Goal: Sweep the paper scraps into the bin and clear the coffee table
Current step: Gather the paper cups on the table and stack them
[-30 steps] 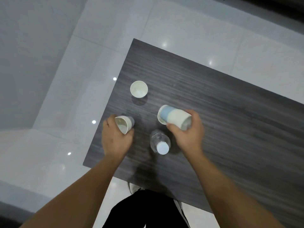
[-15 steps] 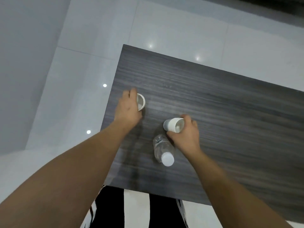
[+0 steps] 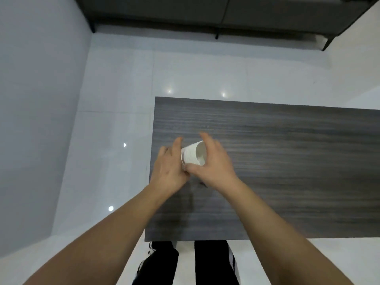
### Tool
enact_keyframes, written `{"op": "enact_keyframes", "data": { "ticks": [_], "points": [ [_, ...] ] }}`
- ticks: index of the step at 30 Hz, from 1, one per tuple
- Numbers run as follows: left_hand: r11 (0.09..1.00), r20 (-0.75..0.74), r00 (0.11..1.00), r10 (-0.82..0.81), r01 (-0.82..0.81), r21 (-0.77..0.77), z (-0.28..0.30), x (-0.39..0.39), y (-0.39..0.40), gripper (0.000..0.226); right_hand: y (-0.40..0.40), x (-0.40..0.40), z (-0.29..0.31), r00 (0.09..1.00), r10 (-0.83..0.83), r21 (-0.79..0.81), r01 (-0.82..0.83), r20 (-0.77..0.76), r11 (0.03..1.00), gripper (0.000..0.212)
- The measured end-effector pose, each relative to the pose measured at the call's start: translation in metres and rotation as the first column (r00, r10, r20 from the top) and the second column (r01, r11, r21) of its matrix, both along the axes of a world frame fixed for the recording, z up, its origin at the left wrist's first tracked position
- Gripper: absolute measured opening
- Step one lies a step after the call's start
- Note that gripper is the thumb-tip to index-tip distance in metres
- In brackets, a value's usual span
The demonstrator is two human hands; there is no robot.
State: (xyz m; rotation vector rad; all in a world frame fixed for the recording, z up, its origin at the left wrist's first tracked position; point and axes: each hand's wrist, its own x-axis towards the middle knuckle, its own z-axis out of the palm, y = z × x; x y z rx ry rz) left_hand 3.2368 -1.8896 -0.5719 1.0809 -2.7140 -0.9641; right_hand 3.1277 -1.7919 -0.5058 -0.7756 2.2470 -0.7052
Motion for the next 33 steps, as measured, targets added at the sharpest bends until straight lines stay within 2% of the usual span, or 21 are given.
{"op": "enact_keyframes", "data": {
  "ticks": [2, 4, 5, 6, 7, 9, 10, 11, 17, 20, 23, 27, 31, 33],
  "points": [
    [0.992, 0.019, 0.993, -0.113, 0.114, -0.048, 0.015, 0.023, 0.006, 0.09, 0.006, 0.018, 0.004, 0.988, 0.152, 0.09, -0.151, -0.015, 0.984, 0.12],
    [0.989, 0.056, 0.988, -0.145, 0.146, -0.024, 0.013, 0.051, 0.012, 0.084, 0.022, 0.021, -0.006, 0.958, 0.288, 0.272, -0.273, -0.014, 0.923, 0.137],
    [0.992, 0.061, 0.99, -0.125, 0.126, -0.004, 0.01, 0.065, 0.015, 0.08, 0.033, 0.02, -0.011, 0.949, 0.312, 0.372, -0.272, -0.049, 0.887, 0.137],
    [0.995, 0.063, 0.993, -0.096, 0.095, 0.013, 0.009, 0.078, 0.018, 0.076, 0.045, 0.018, -0.016, 0.951, 0.294, 0.452, -0.223, -0.094, 0.864, 0.127],
    [0.997, 0.067, 0.995, -0.074, 0.072, 0.022, 0.008, 0.087, 0.021, 0.074, 0.057, 0.016, -0.02, 0.96, 0.245, 0.49, -0.15, -0.136, 0.859, 0.108],
    [0.997, 0.083, 0.994, -0.069, 0.067, 0.026, 0.012, 0.095, 0.025, 0.072, 0.082, 0.017, -0.028, 0.982, 0.088, 0.444, -0.004, -0.169, 0.896, 0.057],
    [0.997, 0.089, 0.993, -0.081, 0.08, 0.021, 0.016, 0.095, 0.027, 0.071, 0.094, 0.021, -0.031, 0.986, 0.011, 0.411, 0.06, -0.169, 0.91, 0.04],
    [0.996, 0.088, 0.992, -0.092, 0.091, 0.016, 0.021, 0.094, 0.03, 0.071, 0.105, 0.027, -0.032, 0.983, -0.058, 0.38, 0.122, -0.176, 0.917, 0.033],
    [0.982, 0.02, 0.982, -0.19, 0.19, 0.003, 0.073, 0.039, 0.067, 0.069, 0.171, 0.035, 0.01, 0.935, -0.31, 0.198, 0.342, -0.174, 0.919, 0.042],
    [0.957, -0.03, 0.957, -0.289, 0.288, -0.045, 0.13, -0.026, 0.117, 0.065, 0.22, 0.002, 0.06, 0.893, -0.39, 0.155, 0.428, -0.226, 0.89, 0.047],
    [0.903, -0.131, 0.894, -0.428, 0.416, -0.109, 0.196, -0.1, 0.194, 0.07, 0.286, -0.04, 0.118, 0.819, -0.495, 0.079, 0.536, -0.29, 0.841, 0.051],
    [0.838, -0.299, 0.786, -0.541, 0.532, -0.118, 0.276, -0.182, 0.324, 0.071, 0.406, -0.089, 0.193, 0.666, -0.657, -0.091, 0.674, -0.354, 0.733, 0.05],
    [0.791, -0.415, 0.741, -0.528, 0.607, 0.076, 0.325, -0.235, 0.475, 0.073, 0.552, -0.103, 0.25, 0.441, -0.827, -0.257, 0.804, -0.348, 0.536, 0.052],
    [0.737, -0.441, 0.707, -0.552, 0.662, 0.138, 0.34, -0.253, 0.551, 0.075, 0.625, -0.098, 0.27, 0.308, -0.889, -0.322, 0.85, -0.339, 0.417, 0.048]
  ]
}}
